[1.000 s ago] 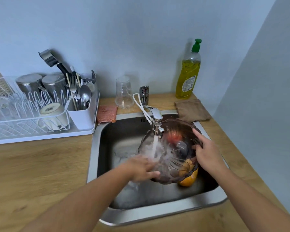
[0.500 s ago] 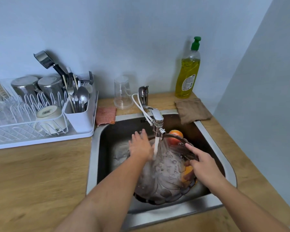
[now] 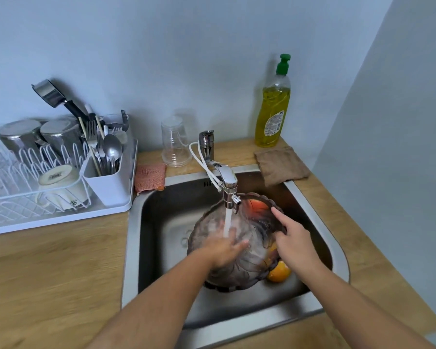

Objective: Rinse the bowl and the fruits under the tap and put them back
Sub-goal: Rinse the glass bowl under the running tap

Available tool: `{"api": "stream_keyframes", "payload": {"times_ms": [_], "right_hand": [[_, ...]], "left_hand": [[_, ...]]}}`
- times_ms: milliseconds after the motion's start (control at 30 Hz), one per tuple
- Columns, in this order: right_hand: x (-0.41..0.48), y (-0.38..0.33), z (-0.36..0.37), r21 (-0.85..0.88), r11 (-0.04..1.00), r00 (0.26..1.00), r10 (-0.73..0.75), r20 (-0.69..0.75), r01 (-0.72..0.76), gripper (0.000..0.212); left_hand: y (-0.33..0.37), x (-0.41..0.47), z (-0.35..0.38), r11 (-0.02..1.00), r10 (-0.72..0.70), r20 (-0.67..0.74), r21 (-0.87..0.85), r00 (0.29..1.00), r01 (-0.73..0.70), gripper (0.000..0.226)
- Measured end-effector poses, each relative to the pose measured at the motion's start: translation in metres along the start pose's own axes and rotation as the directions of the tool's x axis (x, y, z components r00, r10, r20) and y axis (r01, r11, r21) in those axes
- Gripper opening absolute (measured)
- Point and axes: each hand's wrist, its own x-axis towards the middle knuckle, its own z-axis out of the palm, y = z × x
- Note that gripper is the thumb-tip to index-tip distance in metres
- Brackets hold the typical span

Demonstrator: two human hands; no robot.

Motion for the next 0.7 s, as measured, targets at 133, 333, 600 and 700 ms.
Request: {"api": "stream_keyframes", "payload": {"times_ms": [133, 333, 600, 700], "right_hand": [[0.011, -0.010, 0.010, -0.017, 1.000, 0.997, -0.007, -0.073, 0.006, 0.058], [0.032, -0.017, 0.005, -0.071, 0.997, 0.989, -0.029, -0.143, 0.019, 0.061], [0.030, -0.024, 0.019, -0.053, 0.999, 0.986, -0.005, -0.169, -0.004, 0.059], [0.033, -0.025, 0.019, 0.003, 1.000, 0.982, -0.002, -0.188, 0.003, 0.057]], "left_hand": [[0.040, -0.020, 0.001, 0.971, 0.138, 0.115, -0.211, 0.984, -0.112, 0.070], [0.002, -0.056, 0.009, 0.949, 0.312, -0.118, -0.018, 0.943, -0.316, 0.049], [0.004, -0.052, -0.005, 0.965, 0.263, -0.176, 0.057, 0.949, -0.257, 0.048], [0.029, -0.063, 0.012, 0.912, 0.404, -0.337, 0.073, 0.850, -0.405, 0.051]]}}
